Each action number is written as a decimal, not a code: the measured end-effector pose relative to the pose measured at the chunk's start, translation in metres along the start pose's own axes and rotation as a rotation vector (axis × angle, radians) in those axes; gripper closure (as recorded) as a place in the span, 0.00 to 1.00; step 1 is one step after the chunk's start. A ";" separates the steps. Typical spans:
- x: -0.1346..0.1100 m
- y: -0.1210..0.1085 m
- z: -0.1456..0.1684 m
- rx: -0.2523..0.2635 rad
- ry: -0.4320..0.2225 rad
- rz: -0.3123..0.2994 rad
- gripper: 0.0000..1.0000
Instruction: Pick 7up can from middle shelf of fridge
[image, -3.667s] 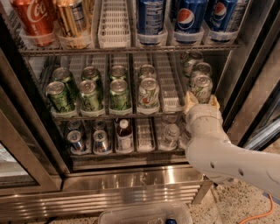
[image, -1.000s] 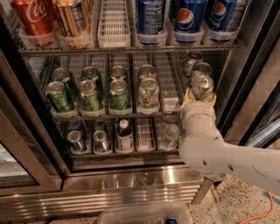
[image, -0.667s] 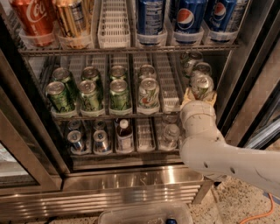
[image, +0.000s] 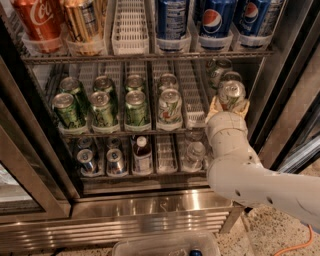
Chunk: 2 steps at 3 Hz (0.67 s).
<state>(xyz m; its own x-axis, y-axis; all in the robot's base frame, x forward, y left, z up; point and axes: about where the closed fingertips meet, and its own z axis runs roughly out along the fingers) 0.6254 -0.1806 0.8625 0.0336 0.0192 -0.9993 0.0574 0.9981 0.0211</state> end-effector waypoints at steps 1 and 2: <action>-0.008 0.002 -0.002 -0.012 -0.020 -0.005 1.00; -0.015 0.002 -0.006 -0.021 -0.032 -0.010 1.00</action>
Offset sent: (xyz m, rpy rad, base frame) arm -0.0108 0.0020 0.0159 -0.0196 -0.0375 0.0301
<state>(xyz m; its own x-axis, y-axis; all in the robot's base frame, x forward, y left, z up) 0.6189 -0.1784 0.8769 0.0651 0.0078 -0.9979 0.0366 0.9993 0.0102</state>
